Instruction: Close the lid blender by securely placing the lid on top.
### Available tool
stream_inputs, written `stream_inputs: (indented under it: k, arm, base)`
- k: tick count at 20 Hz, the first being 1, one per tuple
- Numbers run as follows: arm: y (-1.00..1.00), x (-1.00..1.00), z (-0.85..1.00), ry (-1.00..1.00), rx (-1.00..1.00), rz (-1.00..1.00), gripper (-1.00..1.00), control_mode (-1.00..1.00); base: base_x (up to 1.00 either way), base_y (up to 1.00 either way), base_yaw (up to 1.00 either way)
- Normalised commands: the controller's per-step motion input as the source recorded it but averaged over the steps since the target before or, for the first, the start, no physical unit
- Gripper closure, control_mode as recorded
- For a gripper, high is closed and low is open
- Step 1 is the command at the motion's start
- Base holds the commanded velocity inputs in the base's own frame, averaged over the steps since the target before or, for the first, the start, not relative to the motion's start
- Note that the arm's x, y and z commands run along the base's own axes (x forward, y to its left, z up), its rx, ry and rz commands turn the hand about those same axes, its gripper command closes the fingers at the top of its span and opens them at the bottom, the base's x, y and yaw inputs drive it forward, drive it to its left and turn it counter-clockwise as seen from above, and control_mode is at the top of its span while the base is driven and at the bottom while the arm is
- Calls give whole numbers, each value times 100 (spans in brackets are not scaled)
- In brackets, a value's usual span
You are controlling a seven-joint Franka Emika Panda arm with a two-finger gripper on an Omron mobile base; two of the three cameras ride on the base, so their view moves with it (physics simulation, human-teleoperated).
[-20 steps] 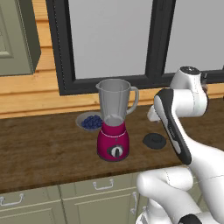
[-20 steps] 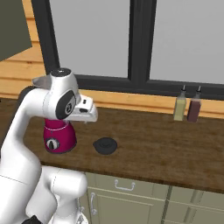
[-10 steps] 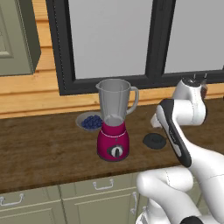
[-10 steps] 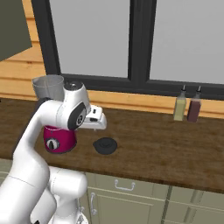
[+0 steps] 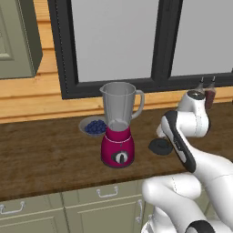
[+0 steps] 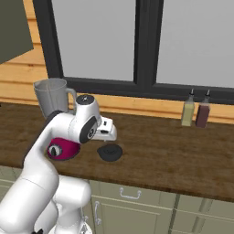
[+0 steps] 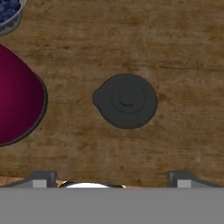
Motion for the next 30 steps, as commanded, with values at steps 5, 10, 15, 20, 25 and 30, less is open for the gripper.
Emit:
stream_inputs:
  k: [5,10,15,20,25,30]
  arm:
    - [-12,29,-41,0,0,0,-100,-100]
    - [-1,22,-39,0,0,0,-100,-100]
    - [0,20,-34,0,0,0,-100,-100]
    - [-8,22,-28,0,0,0,-100,-100]
    - [-10,23,-24,0,0,0,-100,-100]
    - [-1,21,-24,0,0,0,-100,-100]
  base:
    - [0,0,0]
    - [0,0,0]
    - [0,0,0]
    - [0,0,0]
    - [0,0,0]
    - [0,0,0]
